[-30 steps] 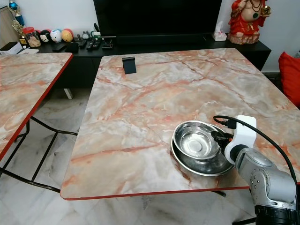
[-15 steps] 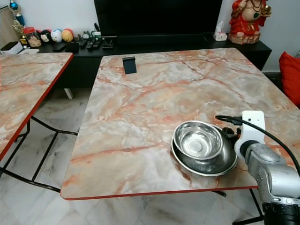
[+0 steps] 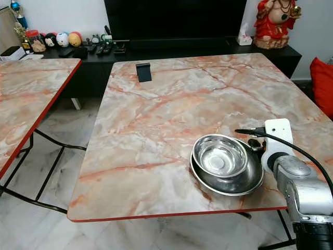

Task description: Setting the table

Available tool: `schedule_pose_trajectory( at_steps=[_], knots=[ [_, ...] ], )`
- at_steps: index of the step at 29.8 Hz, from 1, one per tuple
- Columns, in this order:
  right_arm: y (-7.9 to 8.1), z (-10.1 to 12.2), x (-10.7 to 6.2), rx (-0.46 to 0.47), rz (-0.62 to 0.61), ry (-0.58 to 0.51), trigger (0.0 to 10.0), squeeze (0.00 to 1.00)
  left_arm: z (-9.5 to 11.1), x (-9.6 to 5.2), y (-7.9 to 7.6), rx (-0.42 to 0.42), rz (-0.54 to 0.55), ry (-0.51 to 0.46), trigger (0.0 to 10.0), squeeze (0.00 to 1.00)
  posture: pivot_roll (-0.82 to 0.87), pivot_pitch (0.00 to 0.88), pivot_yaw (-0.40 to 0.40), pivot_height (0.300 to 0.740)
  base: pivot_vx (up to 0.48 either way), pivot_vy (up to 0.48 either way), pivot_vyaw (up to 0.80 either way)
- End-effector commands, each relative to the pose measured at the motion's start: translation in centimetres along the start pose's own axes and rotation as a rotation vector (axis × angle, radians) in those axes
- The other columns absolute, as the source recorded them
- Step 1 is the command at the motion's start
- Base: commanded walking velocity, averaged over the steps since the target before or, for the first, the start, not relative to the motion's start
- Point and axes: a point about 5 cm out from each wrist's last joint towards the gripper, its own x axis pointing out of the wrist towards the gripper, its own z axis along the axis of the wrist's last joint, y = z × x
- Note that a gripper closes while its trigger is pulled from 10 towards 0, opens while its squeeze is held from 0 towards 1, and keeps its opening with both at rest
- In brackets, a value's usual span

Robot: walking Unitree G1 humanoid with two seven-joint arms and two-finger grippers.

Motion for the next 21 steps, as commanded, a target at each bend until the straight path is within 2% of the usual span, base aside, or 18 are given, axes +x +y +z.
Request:
schedule_pose_trajectory(
  at_steps=[1,6,9,11,21],
  knots=[
    [-0.3,0.3,0.1,-0.007,-0.008,-0.011,10.0,0.0,-0.4,-0.1,0.2,0.02,-0.004,0.018,10.0,0.0,-0.15,0.0,0.046,0.732,0.0,0.0,0.0],
    [0.0,0.8,0.2,0.029,0.009,-0.032,10.0,0.0,-0.4,-0.1,0.2,0.019,-0.004,0.017,10.0,0.0,-0.15,0.0,0.044,0.732,0.0,0.0,0.0],
    [0.9,1.7,0.3,0.152,0.063,-0.087,10.0,0.0,-0.4,-0.1,0.2,0.019,-0.003,0.016,10.0,0.0,-0.15,0.0,0.042,0.732,0.0,0.0,0.0],
    [1.7,2.4,0.3,0.194,0.107,-0.111,10.0,0.0,-0.4,-0.1,0.2,0.017,-0.001,0.015,10.0,0.0,-0.14,0.0,0.041,0.732,0.0,0.0,0.0],
    [2.9,2.2,0.5,0.168,0.151,-0.085,10.0,0.0,-0.4,-0.1,0.1,0.013,0.0,0.015,10.0,0.0,-0.14,0.0,0.037,0.732,0.0,0.0,0.0]
  ],
)
